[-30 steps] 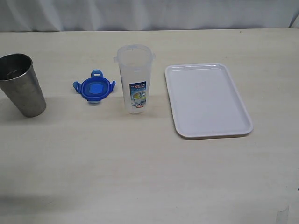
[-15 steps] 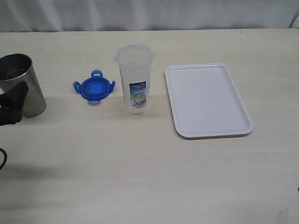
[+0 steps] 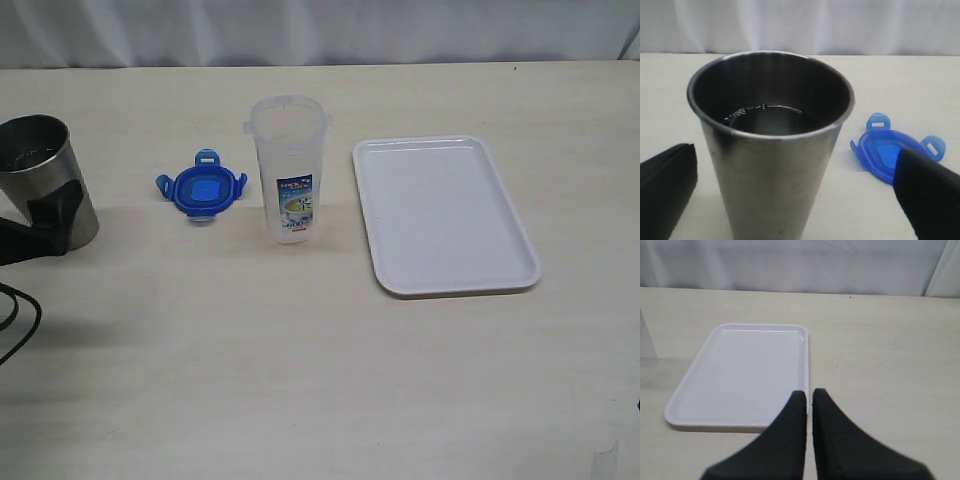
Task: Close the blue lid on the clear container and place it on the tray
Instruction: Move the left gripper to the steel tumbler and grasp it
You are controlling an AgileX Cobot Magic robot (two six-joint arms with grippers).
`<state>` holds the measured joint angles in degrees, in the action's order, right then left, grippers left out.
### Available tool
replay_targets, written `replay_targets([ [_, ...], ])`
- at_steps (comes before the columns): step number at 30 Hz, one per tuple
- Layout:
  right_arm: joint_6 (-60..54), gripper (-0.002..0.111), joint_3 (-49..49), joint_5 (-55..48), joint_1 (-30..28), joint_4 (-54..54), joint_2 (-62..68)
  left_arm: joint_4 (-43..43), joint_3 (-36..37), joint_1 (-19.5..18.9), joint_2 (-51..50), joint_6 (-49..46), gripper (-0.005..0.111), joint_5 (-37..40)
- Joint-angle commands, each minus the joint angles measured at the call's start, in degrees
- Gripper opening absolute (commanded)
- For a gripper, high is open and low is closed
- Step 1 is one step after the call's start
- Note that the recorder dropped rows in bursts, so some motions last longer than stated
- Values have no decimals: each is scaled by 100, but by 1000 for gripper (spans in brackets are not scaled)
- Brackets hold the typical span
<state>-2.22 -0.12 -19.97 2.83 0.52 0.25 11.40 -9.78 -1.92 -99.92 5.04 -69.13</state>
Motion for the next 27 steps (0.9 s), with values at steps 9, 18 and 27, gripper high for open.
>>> replay_targets([
  [9, 0, 5, 12, 16, -25, 16, -25, -111, -712, -2, -750, -49, 102, -83],
  [18, 0, 5, 12, 16, -25, 16, -25, -101, -1007, -2, -1045, -35, 102, -83],
  [27, 0, 5, 12, 16, -25, 16, -25, -89, -1169, -2, -1274, -35, 102, -83],
])
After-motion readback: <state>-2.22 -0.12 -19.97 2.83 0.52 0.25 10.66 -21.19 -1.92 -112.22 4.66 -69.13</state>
